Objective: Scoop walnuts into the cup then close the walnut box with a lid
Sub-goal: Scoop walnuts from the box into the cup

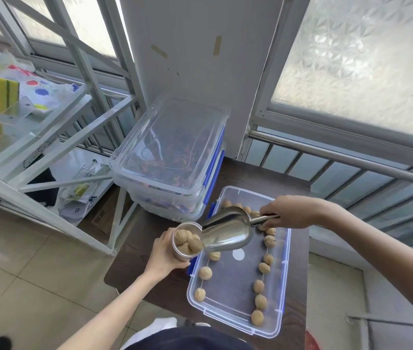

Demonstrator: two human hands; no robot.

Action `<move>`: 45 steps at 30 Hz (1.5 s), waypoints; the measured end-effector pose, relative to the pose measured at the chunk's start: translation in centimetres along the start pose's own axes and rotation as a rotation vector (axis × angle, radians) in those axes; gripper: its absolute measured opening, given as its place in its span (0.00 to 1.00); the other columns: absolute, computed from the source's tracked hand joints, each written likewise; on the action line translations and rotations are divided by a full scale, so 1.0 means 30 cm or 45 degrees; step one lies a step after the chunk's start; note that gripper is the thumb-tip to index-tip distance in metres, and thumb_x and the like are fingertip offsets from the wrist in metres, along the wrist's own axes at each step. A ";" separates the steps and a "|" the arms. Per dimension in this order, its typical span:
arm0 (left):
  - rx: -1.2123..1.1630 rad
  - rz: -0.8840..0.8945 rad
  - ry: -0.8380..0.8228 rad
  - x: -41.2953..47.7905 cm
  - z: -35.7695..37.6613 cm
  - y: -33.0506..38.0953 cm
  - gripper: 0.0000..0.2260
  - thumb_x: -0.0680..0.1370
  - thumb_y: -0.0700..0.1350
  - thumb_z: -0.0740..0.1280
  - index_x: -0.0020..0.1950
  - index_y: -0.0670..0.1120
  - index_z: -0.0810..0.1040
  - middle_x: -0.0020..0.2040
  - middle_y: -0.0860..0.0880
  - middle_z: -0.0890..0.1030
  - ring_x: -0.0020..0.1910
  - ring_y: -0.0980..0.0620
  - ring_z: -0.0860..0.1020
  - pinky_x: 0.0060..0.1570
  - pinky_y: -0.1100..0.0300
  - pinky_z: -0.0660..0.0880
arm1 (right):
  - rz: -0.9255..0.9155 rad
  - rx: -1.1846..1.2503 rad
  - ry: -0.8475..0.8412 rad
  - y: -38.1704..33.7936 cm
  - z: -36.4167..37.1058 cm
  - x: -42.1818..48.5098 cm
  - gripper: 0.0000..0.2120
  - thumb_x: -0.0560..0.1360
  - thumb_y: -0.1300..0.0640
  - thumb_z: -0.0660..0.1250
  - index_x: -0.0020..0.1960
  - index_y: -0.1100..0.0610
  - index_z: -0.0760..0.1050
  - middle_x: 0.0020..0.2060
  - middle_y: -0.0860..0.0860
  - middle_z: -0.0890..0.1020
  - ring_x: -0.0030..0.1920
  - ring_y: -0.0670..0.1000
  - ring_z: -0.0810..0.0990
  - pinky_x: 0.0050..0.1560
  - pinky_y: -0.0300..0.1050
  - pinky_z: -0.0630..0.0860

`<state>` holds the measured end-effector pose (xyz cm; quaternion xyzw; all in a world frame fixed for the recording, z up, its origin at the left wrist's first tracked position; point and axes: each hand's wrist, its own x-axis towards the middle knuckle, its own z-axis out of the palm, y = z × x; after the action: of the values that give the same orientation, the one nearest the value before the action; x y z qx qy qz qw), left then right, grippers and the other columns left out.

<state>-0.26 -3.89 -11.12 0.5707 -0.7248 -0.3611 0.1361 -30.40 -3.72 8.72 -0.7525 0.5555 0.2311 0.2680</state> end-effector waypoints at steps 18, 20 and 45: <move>-0.091 -0.061 -0.048 0.004 -0.001 -0.080 0.35 0.50 0.54 0.78 0.54 0.50 0.71 0.51 0.51 0.80 0.52 0.49 0.78 0.57 0.45 0.74 | 0.366 0.211 -0.239 0.209 0.477 0.220 0.14 0.77 0.53 0.61 0.59 0.61 0.73 0.57 0.60 0.79 0.56 0.59 0.78 0.47 0.45 0.68; -0.071 -0.045 -0.061 0.001 0.001 -0.076 0.35 0.50 0.52 0.79 0.54 0.52 0.71 0.52 0.52 0.79 0.52 0.51 0.78 0.57 0.47 0.75 | 0.324 0.213 -0.221 0.218 0.491 0.286 0.14 0.77 0.54 0.62 0.58 0.61 0.74 0.56 0.59 0.80 0.55 0.58 0.78 0.52 0.48 0.73; -0.086 -0.136 -0.003 -0.021 0.024 -0.072 0.36 0.50 0.52 0.80 0.55 0.55 0.71 0.53 0.55 0.79 0.53 0.55 0.78 0.55 0.52 0.77 | -0.061 0.325 -0.520 0.186 0.565 0.444 0.03 0.77 0.53 0.62 0.49 0.50 0.69 0.34 0.45 0.74 0.32 0.43 0.72 0.34 0.33 0.65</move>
<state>1.07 -3.23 -12.97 0.6032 -0.6810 -0.3928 0.1349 -32.92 -3.35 -13.40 -0.6632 0.4964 0.2997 0.4732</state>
